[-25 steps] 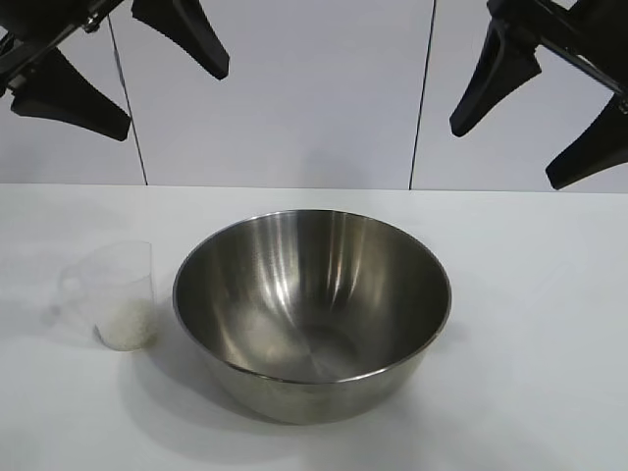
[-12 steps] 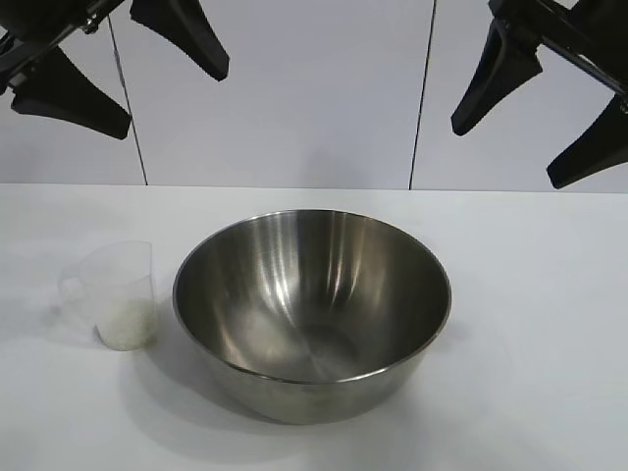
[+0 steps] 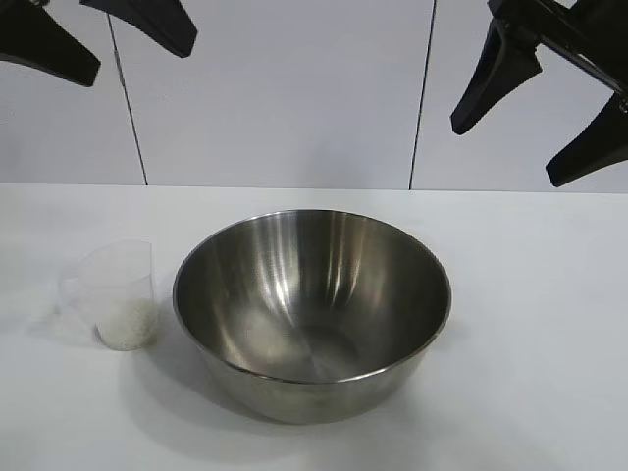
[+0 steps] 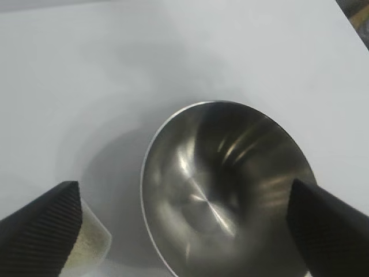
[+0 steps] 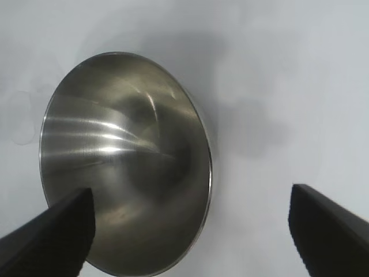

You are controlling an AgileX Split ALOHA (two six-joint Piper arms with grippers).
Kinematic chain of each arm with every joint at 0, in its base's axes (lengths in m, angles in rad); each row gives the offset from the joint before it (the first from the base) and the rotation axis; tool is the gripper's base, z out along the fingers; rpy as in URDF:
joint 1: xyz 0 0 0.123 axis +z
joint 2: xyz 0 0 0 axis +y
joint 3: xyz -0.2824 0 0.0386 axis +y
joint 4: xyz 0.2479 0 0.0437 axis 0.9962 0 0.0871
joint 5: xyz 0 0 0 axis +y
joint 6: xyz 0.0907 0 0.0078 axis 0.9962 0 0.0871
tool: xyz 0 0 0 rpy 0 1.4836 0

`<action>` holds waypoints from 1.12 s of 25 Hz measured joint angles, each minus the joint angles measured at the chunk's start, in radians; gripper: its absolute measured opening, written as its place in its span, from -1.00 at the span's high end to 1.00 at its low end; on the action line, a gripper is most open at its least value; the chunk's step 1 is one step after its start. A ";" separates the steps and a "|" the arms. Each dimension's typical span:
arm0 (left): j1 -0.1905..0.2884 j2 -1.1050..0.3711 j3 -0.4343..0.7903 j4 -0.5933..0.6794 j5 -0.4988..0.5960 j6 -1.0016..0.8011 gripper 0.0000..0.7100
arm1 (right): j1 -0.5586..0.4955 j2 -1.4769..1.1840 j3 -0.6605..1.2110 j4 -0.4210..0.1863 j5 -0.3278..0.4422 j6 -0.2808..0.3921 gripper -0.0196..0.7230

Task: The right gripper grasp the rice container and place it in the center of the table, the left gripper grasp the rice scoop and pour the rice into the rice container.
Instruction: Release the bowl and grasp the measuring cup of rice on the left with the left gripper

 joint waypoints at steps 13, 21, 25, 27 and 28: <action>0.000 -0.085 0.500 0.000 -0.715 0.025 -0.95 | 0.000 0.000 0.000 0.000 -0.004 -0.007 -0.75; 0.000 -0.086 0.592 0.015 -1.036 0.090 -0.96 | 0.000 0.000 0.000 0.000 -0.004 -0.007 -0.75; 0.000 -0.072 0.609 0.041 -1.121 0.095 -0.96 | 0.000 0.000 0.000 0.000 -0.004 -0.007 -0.75; 0.000 -0.045 0.650 0.103 -1.240 0.060 -0.96 | 0.000 0.000 0.000 0.000 -0.004 -0.008 -0.75; 0.000 -0.026 0.678 0.134 -1.327 0.027 -0.96 | 0.000 0.000 0.000 0.000 -0.004 -0.008 -0.75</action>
